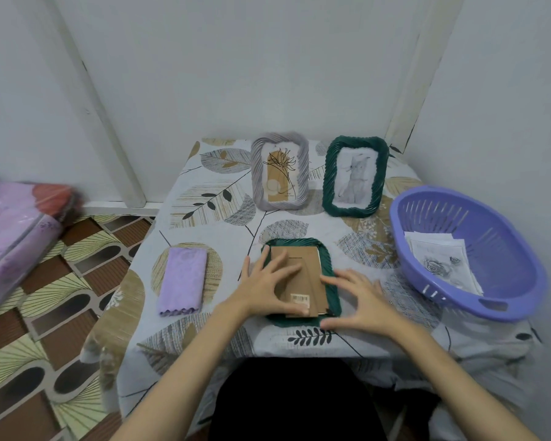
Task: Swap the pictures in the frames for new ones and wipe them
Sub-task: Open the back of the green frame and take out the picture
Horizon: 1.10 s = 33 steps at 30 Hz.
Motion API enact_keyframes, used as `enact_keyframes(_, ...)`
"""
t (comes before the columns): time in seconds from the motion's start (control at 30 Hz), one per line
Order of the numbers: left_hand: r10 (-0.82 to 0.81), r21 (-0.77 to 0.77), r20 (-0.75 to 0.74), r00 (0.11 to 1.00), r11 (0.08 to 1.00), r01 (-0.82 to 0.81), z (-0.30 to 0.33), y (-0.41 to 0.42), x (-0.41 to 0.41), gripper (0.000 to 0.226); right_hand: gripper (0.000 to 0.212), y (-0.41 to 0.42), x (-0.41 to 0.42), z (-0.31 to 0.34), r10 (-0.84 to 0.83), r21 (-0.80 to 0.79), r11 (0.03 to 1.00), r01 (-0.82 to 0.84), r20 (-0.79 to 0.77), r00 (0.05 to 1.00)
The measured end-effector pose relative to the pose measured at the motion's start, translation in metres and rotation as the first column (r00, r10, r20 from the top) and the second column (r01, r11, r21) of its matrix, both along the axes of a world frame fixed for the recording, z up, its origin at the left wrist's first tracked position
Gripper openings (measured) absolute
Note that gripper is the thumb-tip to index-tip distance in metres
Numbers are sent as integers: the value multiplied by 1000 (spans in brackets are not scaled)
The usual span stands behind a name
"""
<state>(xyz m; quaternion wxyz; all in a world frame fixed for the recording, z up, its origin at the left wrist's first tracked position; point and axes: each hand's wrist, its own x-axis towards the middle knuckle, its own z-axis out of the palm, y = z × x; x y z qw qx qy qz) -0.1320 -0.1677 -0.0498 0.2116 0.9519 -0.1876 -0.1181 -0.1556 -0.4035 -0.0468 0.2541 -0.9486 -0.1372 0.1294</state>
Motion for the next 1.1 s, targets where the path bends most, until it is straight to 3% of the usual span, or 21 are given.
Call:
enact_keyframes(0.1,28,3,-16,999,1000,-28,-1,-2,-1,90,99,5,-3,-4,17,-3,1000,-17,4,1000)
enact_keyframes(0.27,107,-19,72,992,994,-106,2,-2,10,64,69,17,9,-3,-120,116,987,110,86,989)
enact_keyframes(0.37,87,-71,21,996,994,-85,-5,4,2,67,50,19,7,-10,-166,157,977,144,139,976)
enact_keyframes(0.43,83,-60,72,994,995,-79,-12,6,-4,66,43,22,4,-12,-199,206,964,165,157,967)
enact_keyframes(0.6,124,-97,135,983,989,-112,-19,3,-4,63,35,26,3,-16,-257,280,939,202,174,951)
enact_keyframes(0.7,121,-89,153,981,990,-108,-18,3,-4,74,32,27,4,-17,-270,300,930,211,171,948)
enact_keyframes(1.1,136,-91,150,979,988,-124,-21,3,-3,76,20,31,3,-16,-279,311,925,216,174,944)
